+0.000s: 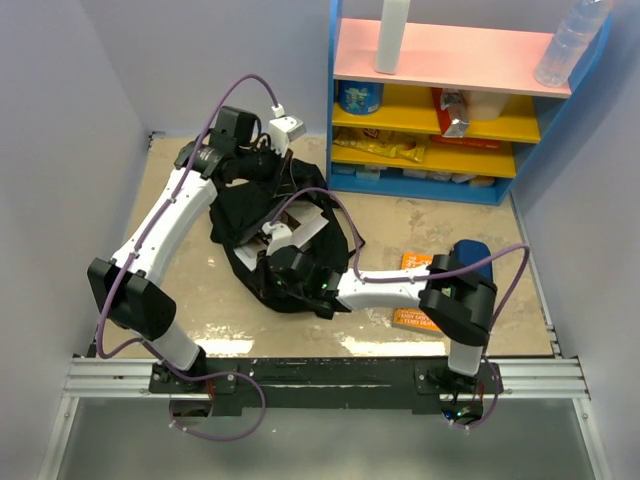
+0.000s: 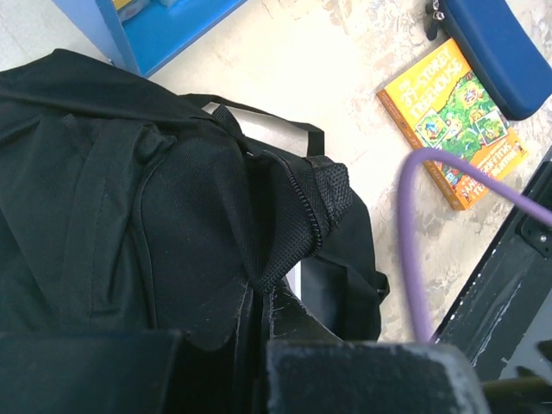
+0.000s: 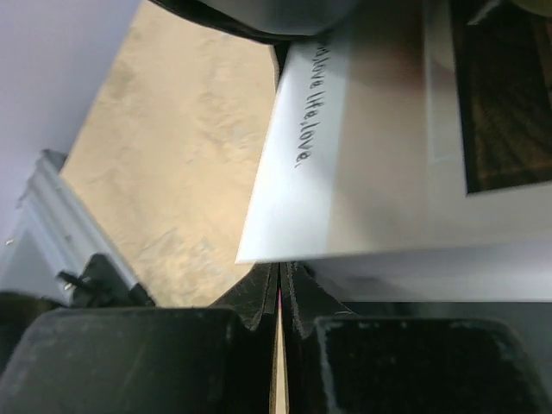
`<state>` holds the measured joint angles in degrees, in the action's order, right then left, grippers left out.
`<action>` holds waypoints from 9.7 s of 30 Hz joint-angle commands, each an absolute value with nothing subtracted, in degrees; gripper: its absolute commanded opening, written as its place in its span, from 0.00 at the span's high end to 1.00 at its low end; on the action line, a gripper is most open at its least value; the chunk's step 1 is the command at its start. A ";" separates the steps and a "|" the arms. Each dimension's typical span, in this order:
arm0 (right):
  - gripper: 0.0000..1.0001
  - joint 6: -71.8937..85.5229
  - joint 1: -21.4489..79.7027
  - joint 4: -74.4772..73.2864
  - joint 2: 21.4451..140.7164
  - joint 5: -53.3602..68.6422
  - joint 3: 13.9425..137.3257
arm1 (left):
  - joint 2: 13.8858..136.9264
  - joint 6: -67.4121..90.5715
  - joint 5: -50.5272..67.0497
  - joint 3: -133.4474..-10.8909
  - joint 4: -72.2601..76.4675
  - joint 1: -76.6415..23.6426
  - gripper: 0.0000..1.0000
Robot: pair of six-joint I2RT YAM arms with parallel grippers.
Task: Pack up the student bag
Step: Place the book in the student bag, then pick up the book from the center of the board, then place the book in the student bag.
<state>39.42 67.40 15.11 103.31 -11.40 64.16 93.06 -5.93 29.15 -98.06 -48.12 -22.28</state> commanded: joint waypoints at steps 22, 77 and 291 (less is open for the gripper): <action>0.94 39.55 66.53 23.47 112.58 -27.69 73.91 | 89.30 -1.58 33.49 -100.55 -43.42 -22.50 1.00; 0.01 65.83 53.37 -38.46 71.20 -45.96 57.03 | 91.49 -12.91 29.71 -97.74 -48.07 -21.45 1.00; 0.01 58.64 3.46 -53.29 77.51 -35.42 67.86 | 93.52 -15.38 30.15 -106.08 -54.49 -26.54 1.00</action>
